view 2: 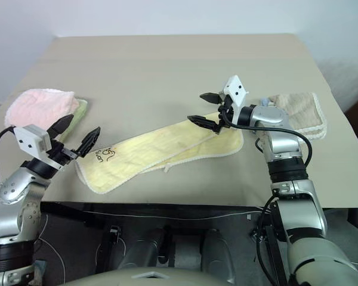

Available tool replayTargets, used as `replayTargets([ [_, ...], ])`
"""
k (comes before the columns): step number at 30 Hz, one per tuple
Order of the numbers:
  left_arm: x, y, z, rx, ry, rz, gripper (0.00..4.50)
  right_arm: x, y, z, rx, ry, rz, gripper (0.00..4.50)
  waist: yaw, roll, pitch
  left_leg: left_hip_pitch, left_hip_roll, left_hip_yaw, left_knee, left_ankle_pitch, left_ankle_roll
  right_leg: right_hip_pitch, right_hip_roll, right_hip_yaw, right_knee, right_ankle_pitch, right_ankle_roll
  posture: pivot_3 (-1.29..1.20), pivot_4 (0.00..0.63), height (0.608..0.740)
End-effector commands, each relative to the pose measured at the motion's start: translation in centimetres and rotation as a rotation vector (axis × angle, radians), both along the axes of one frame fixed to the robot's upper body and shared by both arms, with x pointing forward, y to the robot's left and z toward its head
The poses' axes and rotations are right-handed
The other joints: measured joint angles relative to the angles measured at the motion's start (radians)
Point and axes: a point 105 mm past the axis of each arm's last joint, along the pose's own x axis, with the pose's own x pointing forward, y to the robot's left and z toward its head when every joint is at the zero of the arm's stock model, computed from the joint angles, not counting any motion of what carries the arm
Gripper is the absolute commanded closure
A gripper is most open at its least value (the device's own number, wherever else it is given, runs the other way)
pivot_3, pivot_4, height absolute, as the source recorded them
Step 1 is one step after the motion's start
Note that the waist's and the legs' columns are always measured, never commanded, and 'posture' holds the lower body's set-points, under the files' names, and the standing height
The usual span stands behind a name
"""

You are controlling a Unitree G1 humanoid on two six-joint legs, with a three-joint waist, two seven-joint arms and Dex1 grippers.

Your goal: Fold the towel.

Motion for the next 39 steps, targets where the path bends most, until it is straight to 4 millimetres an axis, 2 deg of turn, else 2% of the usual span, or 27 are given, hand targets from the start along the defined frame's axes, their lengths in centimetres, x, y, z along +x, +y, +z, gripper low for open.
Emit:
replayTargets([
  [1,-0.5,-0.1,0.9,0.023,-0.036,-0.015,0.07,-0.4,0.4,1.6,0.027,-0.057,0.017,0.00,0.002,0.000,0.000,0.000,0.000,0.000,0.000,0.000,0.000,0.000,0.000,0.000,0.000,0.000,0.000,0.00,0.150,0.740],
  [4,-0.4,0.1,0.8,0.021,-0.034,-0.012,0.07,-0.3,0.2,1.4,0.022,-0.051,0.010,0.00,0.003,0.000,0.000,0.000,0.000,0.000,0.000,0.000,0.000,0.000,0.000,0.000,0.000,0.000,0.000,0.00,0.150,0.740],
  [11,-0.2,0.0,0.3,0.008,-0.039,-0.032,0.07,0.7,-2.7,2.2,-0.046,-0.068,-0.073,0.00,0.005,0.000,0.000,0.000,0.000,0.000,0.000,0.000,0.000,0.000,0.000,0.000,0.000,0.000,0.000,0.00,0.150,0.740],
  [14,0.1,-0.9,0.2,0.002,-0.047,-0.055,0.07,1.4,-4.8,1.4,-0.184,-0.089,-0.137,0.00,0.004,0.000,0.000,0.000,0.000,0.000,0.000,0.000,0.000,0.000,0.000,0.000,0.000,0.000,0.000,0.00,0.150,0.740],
  [19,1.1,-2.5,0.0,-0.010,-0.062,-0.092,0.07,3.2,-10.4,-1.5,-0.542,-0.127,-0.318,0.00,0.005,0.000,0.000,0.000,-0.001,0.001,0.000,0.000,0.000,0.001,0.000,0.000,0.000,0.000,0.000,0.00,0.150,0.740],
  [24,1.7,-3.4,0.0,-0.009,-0.075,-0.103,0.07,3.4,-13.4,-2.4,-0.703,-0.114,-0.371,0.00,-0.004,0.000,0.000,0.000,0.000,0.003,0.000,0.000,0.000,0.000,0.000,0.000,0.000,0.000,0.000,0.00,0.150,0.740],
  [32,1.0,-4.1,-0.2,-0.003,-0.062,-0.115,0.07,3.9,-14.1,-2.9,-0.752,-0.123,-0.391,0.00,0.001,0.000,0.000,0.001,0.000,0.003,0.000,0.000,0.000,0.001,0.001,0.001,0.000,0.000,0.000,0.00,0.150,0.740],
  [36,1.0,-4.7,0.1,-0.003,-0.060,-0.140,0.07,4.3,-12.6,-2.4,-0.697,-0.143,-0.373,0.00,0.001,0.000,0.000,0.001,0.000,0.003,0.001,0.000,0.000,0.001,0.001,0.001,0.000,0.001,0.000,0.00,0.150,0.740],
  [39,1.1,-5.1,0.3,-0.006,-0.057,-0.152,0.07,4.4,-12.3,-1.9,-0.689,-0.158,-0.359,0.00,0.000,0.000,0.000,0.001,0.000,0.002,0.001,0.000,0.000,0.001,0.001,0.001,0.000,0.001,0.000,0.00,0.150,0.740],
])
